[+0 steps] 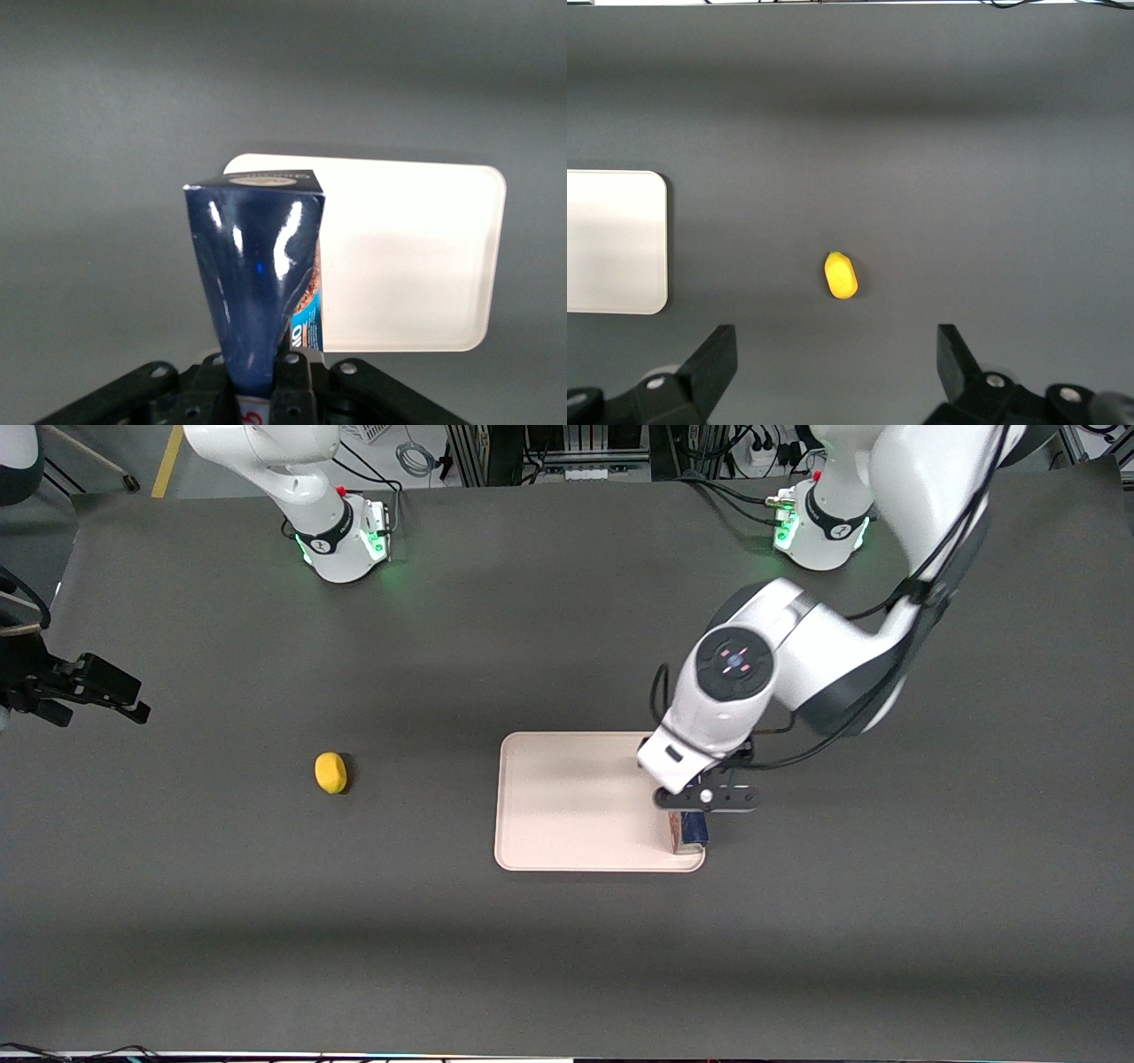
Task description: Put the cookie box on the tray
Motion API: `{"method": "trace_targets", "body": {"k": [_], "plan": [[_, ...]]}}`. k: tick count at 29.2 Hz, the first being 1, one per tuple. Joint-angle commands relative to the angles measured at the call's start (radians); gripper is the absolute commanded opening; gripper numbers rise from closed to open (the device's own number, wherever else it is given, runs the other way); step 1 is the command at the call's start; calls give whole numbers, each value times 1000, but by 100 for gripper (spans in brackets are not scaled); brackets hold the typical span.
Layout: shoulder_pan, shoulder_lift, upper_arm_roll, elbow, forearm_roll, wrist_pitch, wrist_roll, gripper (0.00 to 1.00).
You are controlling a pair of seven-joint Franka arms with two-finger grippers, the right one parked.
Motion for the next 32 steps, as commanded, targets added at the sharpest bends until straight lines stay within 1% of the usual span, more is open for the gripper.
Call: {"method": "trace_targets", "body": {"k": [1,5,10,19,29,32], "plan": [[-36,-83,77,-83,-14,2,48,100],[-56,-168,128,-187,-14,48,48,100],[-60,-267,151,-345,-14,139,50,100],[-60,-315,151,-436,-12,180,53,100],[-63,-309,142,-430,-14,193,65,100],[-65,-309,137,-430,-24,194,65,100]]}}
